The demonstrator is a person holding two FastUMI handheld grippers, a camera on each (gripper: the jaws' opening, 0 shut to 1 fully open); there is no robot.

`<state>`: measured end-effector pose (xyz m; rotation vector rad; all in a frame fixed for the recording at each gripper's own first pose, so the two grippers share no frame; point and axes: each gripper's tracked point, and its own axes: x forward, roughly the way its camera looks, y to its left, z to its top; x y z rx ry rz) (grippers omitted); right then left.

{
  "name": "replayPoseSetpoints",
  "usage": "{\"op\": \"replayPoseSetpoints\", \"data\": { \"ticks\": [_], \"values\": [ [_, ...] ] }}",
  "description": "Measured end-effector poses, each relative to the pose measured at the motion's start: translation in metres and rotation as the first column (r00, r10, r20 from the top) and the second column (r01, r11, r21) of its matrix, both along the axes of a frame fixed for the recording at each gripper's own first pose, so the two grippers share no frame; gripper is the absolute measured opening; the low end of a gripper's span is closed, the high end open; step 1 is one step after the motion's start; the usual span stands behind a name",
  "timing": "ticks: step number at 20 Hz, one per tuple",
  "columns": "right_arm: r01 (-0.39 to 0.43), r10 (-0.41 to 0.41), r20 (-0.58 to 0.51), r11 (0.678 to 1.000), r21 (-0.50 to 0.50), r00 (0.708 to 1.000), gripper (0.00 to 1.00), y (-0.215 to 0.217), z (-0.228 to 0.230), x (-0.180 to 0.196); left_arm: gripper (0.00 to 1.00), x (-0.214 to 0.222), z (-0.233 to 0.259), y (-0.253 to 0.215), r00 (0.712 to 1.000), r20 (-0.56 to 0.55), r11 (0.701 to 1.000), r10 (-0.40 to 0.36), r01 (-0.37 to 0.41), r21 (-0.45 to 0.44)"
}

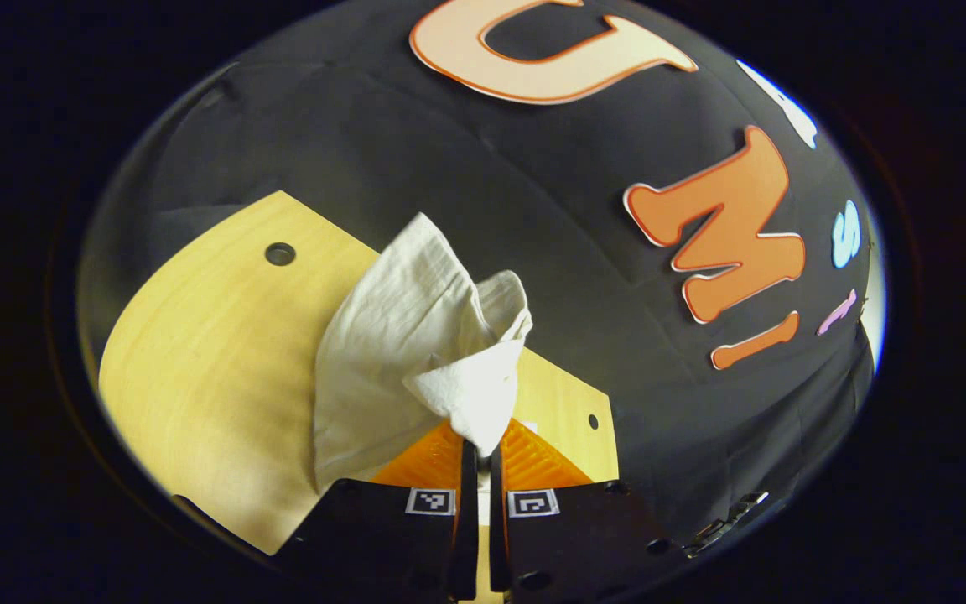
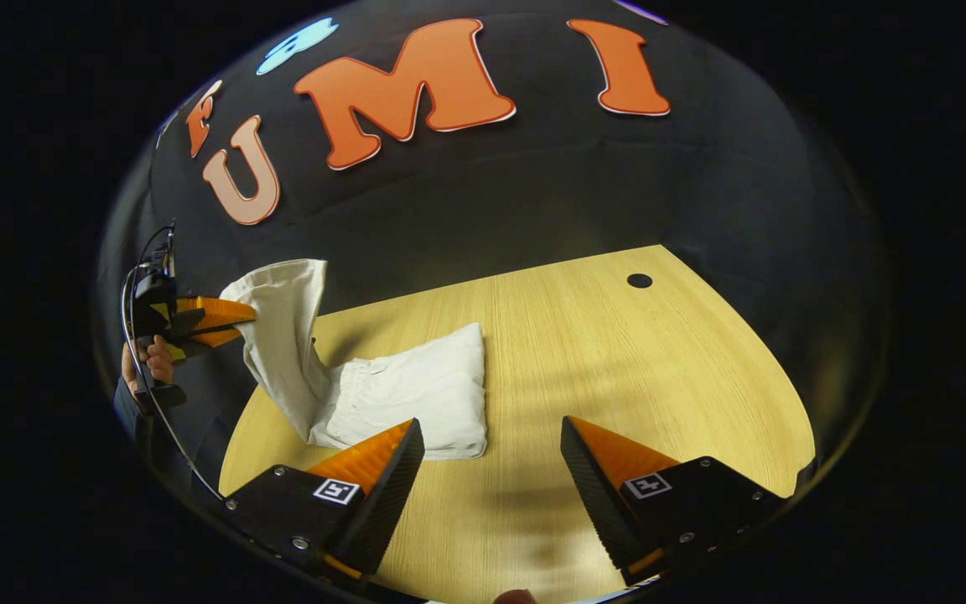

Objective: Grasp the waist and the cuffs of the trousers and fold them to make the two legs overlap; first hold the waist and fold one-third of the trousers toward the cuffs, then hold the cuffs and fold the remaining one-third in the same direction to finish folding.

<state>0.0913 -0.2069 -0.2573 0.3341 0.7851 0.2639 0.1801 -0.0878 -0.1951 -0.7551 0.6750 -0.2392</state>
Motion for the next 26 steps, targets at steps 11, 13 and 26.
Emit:
{"op": "replayPoseSetpoints", "data": {
  "ticks": [11, 13, 26],
  "values": [
    [0.04, -0.039, -0.026, 0.999, 0.024, 0.999, 0.98, -0.054, -0.02, 0.009, 0.09, 0.028, -0.025, -0.079, 0.997, -0.055, 0.994, -0.056, 0.061, 0.091],
    [0.027, -0.027, -0.031, 0.999, 0.022, 0.999, 0.98, -0.057, -0.022, 0.01, 0.1, 0.038, -0.023, -0.082, 0.998, -0.046, 0.992, -0.036, 0.041, 0.12],
    [-0.07, 0.072, -0.023, 0.995, 0.067, 0.997, 0.98, -0.055, -0.019, 0.012, 0.07, 0.02, -0.025, -0.119, 0.991, -0.056, 0.976, -0.119, 0.127, 0.179]
  ]
}}
